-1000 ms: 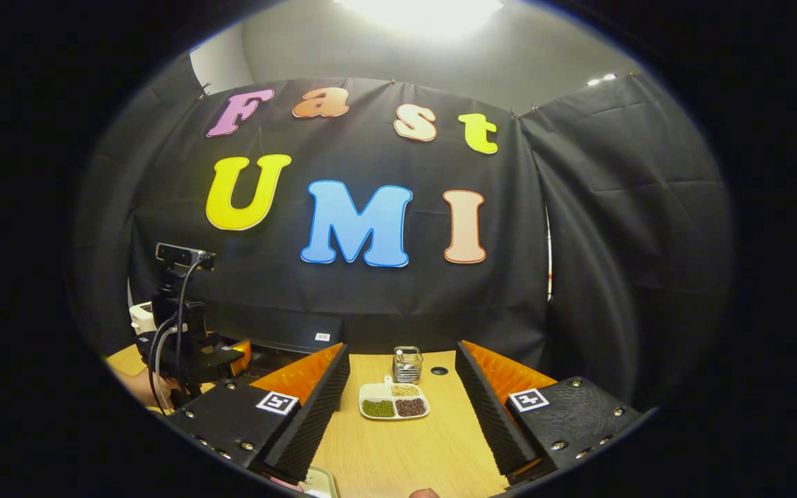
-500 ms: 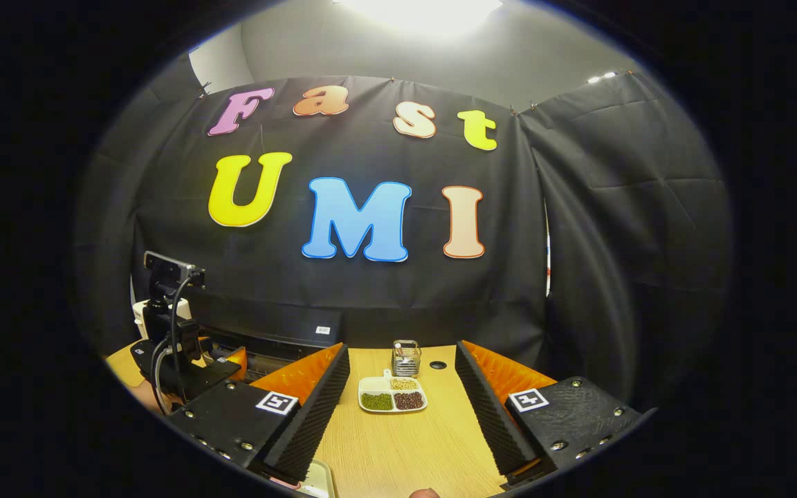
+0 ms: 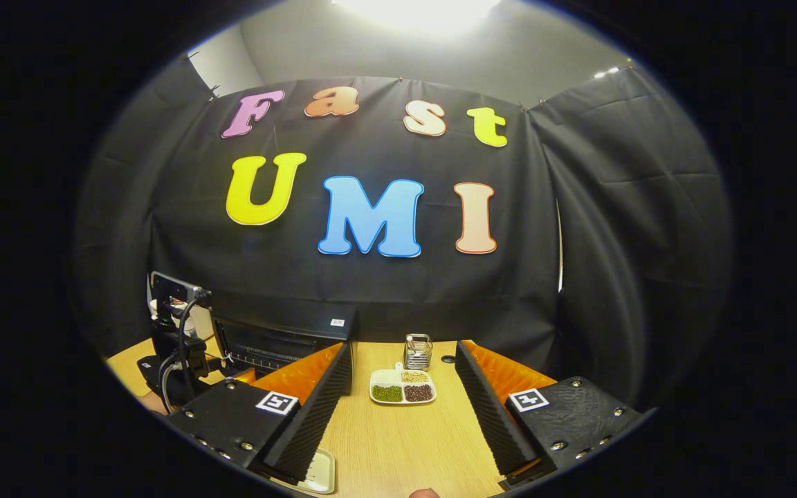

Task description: Open the electric oven with the left hand, put the food in, and close the electric oven.

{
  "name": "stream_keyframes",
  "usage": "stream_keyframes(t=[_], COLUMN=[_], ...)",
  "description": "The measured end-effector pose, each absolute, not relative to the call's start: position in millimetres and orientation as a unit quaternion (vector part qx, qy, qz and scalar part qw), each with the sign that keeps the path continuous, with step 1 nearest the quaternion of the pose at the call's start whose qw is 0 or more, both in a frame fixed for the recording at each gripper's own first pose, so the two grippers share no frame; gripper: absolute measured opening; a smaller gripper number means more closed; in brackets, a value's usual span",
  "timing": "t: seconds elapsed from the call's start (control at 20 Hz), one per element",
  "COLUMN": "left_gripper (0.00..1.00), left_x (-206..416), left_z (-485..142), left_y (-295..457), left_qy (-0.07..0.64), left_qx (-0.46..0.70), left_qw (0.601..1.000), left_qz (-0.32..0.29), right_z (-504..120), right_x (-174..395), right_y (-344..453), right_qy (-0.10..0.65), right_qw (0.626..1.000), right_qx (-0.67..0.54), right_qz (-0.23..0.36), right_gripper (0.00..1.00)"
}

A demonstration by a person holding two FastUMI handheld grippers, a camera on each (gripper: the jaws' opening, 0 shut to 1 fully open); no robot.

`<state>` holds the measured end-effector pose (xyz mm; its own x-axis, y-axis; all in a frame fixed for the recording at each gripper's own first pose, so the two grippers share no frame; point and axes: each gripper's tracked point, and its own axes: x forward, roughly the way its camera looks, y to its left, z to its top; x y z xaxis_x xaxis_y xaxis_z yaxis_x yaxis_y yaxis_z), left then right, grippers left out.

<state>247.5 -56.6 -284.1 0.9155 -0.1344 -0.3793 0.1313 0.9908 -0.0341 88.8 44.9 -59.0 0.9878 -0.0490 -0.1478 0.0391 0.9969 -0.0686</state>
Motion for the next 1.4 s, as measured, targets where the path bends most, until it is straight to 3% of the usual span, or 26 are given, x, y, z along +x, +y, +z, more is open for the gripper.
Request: stream_keyframes(t=[0.35, 0.75, 1.0, 1.35, 1.4], left_gripper=[0.98, 1.00, 1.00, 1.00, 0.90], left_x=[207.6, 167.3, 132.9, 89.3, 83.6], left_z=[-322.1, -203.8, -135.1, -105.6, -104.8], left_y=[-50.5, -19.5, 14.3, 64.7, 72.7], left_qy=[0.247, 0.133, 0.081, 0.063, 0.065], left_qx=[-0.007, 0.001, -0.009, 0.023, 0.026], left_qw=[0.967, 0.990, 0.996, 0.997, 0.997], left_qz=[-0.059, -0.048, -0.022, 0.026, 0.035], right_z=[-69.7, -130.9, -183.8, -247.7, -257.8], right_x=[76.2, 69.8, 49.8, 26.5, 24.5], right_y=[47.7, 88.9, 123.0, 142.8, 144.9], right_qy=[0.092, 0.213, 0.353, 0.497, 0.514], right_qw=[0.996, 0.967, 0.897, 0.801, 0.790], right_qx=[-0.016, 0.040, 0.142, 0.207, 0.209], right_qz=[0.005, 0.136, 0.225, 0.262, 0.261], right_gripper=[0.95, 0.96, 0.97, 0.99, 0.98])
